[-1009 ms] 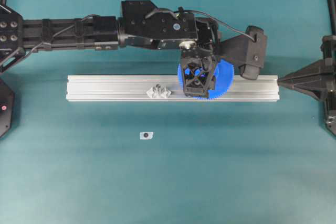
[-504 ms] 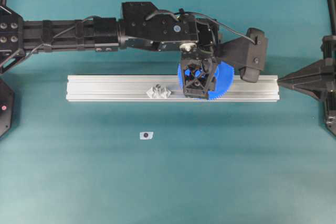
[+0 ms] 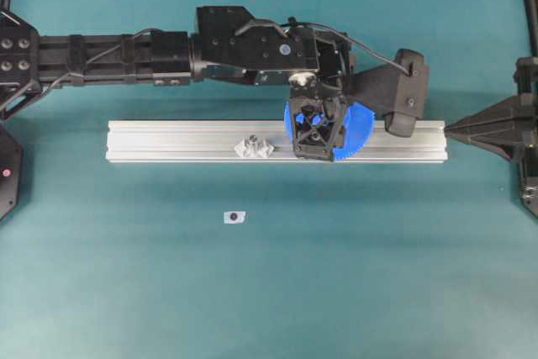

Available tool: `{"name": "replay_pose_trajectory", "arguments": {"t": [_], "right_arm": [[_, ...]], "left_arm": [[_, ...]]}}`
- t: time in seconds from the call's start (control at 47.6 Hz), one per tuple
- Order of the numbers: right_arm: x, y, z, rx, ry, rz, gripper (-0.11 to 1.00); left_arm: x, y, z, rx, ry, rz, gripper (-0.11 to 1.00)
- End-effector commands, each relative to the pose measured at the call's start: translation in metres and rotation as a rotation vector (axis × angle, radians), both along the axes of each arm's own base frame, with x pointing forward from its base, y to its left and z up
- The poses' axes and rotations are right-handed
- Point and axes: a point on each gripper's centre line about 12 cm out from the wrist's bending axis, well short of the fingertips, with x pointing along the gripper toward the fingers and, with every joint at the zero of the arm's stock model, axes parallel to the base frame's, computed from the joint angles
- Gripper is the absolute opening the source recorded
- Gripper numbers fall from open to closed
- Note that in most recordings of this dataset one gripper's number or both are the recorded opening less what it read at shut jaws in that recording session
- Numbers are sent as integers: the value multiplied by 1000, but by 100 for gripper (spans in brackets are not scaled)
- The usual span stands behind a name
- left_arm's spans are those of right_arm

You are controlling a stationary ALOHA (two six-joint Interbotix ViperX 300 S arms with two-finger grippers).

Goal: Find the location of the shaft and insert the large gear.
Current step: 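Align the gear's center hole above the right metal shaft, then lower the gear onto the shaft and open the left gripper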

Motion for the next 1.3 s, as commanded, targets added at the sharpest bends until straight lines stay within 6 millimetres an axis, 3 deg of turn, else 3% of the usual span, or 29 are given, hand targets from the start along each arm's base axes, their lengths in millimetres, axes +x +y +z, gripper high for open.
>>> {"name": "replay_pose_trajectory", "arguments": {"t": [0.0, 0.252, 0.567, 1.051, 1.282], "right_arm": [[2, 0, 3, 10, -8, -4, 0], [2, 0, 3, 10, -8, -4, 0], [2, 0, 3, 10, -8, -4, 0], [2, 0, 4, 10, -10, -4, 0], [2, 0, 5, 10, -11, -4, 0]], "left_arm": [[1, 3, 27, 9, -58, 6, 70], [6, 8, 37, 16, -89, 9, 70], [5, 8, 32, 10, -55, 16, 70], [8, -14, 25, -6, -26, 3, 71], [7, 2, 19, -6, -12, 30, 71]]}}
